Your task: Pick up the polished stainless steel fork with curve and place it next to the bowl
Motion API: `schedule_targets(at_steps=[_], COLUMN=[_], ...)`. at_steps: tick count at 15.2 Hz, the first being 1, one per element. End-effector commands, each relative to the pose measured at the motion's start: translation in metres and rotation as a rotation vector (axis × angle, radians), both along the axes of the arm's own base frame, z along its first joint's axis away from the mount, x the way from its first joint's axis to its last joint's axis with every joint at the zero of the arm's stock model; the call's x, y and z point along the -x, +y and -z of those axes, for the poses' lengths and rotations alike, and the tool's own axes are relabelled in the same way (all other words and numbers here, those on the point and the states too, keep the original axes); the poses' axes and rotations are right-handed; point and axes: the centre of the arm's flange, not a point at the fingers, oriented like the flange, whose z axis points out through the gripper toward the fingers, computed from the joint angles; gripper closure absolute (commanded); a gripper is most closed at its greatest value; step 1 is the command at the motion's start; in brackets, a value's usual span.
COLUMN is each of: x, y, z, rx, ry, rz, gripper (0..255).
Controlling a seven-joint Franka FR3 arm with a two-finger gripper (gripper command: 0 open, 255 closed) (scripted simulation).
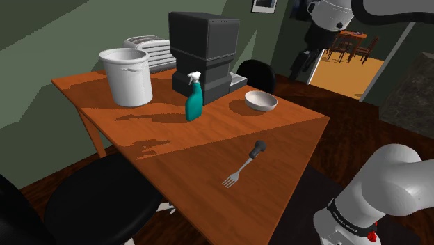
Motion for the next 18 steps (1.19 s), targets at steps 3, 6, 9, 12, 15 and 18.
schedule_targets(at_steps=[3, 6, 9, 12, 15, 18], x=[-0.012, -0.028, -0.041, -0.05, -0.056, -0.057], y=[0.01, 0.028, 0.048, 0.069, 0.092, 0.115], z=[0.018, 0.046, 0.075, 0.103, 0.132, 0.16], rx=[-0.002, -0.006, -0.01, -0.014, -0.017, -0.021], ry=[0.016, 0.039, 0.063, 0.086, 0.11, 0.133], rz=[-0.095, -0.236, -0.378, -0.52, -0.662, -0.804], gripper=[0, 0, 0, 0, 0, 0])
